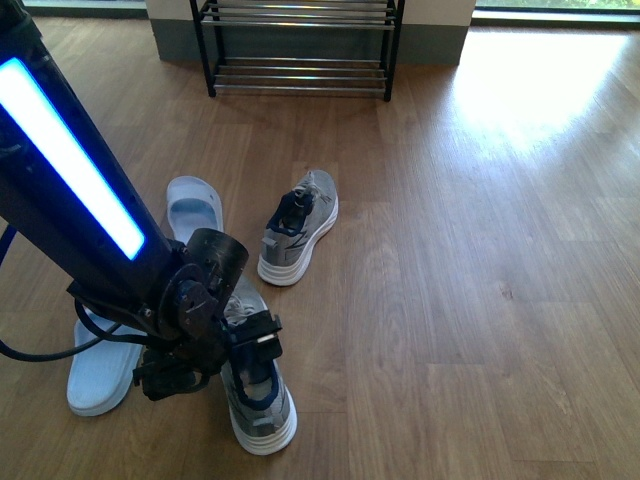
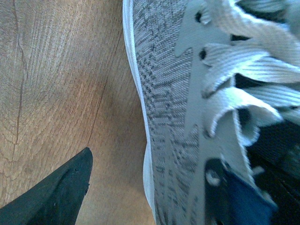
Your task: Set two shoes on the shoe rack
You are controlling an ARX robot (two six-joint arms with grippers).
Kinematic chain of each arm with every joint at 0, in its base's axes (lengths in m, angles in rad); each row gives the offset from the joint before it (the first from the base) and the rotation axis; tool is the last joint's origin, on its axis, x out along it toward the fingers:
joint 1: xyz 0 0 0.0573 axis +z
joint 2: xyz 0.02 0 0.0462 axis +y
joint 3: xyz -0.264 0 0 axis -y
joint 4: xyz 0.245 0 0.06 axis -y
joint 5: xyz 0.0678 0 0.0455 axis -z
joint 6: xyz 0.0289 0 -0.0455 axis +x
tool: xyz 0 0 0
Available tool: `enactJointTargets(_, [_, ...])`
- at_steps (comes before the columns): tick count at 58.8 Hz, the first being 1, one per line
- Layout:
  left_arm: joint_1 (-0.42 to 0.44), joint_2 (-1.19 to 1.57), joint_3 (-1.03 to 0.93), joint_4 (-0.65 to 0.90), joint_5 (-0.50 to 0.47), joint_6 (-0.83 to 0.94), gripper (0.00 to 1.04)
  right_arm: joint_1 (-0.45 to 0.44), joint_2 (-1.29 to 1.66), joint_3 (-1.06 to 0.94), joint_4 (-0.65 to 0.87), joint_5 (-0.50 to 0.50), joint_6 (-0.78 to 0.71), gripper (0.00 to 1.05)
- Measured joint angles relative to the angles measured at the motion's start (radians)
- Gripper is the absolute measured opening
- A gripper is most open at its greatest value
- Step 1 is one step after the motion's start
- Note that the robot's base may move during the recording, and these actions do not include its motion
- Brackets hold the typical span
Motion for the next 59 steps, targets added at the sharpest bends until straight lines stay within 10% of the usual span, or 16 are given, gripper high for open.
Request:
enactJointTargets(9, [-0.001, 0.038, 0.029, 0.01, -0.055, 0.059, 0.94, 0.0, 0.0, 0.0, 0.0, 0.0, 0.0, 0.95])
enactJointTargets(42, [-0.021, -0.019, -0.024, 0.077, -0.141, 0.22, 0.02, 0.0, 0.0, 0.0, 0.0, 0.0, 0.0, 0.95])
enactJointTargets(59, [-0.021, -0.019, -0.024, 0.077, -0.142, 0.223, 0.02, 0.0, 0.0, 0.0, 0.0, 0.0, 0.0, 0.95])
